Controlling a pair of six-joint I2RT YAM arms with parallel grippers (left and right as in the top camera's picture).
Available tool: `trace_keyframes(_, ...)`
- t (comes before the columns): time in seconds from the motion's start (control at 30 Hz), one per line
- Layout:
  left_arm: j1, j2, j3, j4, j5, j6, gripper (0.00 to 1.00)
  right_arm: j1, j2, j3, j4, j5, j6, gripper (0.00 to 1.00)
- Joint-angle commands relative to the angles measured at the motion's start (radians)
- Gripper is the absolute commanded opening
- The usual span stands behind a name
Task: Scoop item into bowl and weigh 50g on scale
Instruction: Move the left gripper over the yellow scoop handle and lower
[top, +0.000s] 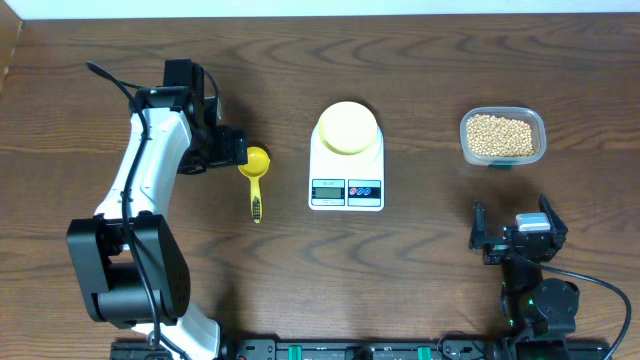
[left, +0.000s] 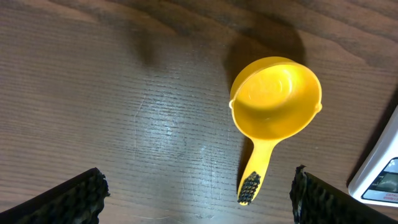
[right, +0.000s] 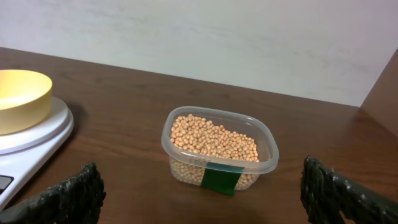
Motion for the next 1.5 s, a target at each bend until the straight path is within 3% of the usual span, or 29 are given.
trace_keyframes(0.0,0.003,0.011,0.003,0.005,0.006,0.021,0.96,-0.006,-0.001,-0.001,-0.003,-0.002,-0.014,0.99)
trace_keyframes(0.9,0.003,0.248,0.003,0.088,0.006,0.020,0.96,-0.006,-0.001,-0.001,-0.003,-0.002,-0.014,0.99)
trace_keyframes(1.47,0.003,0.255,0.004,0.102,0.006,0.021,0.96,-0.006,-0.001,-0.001,-0.003,-0.002,-0.014,0.99)
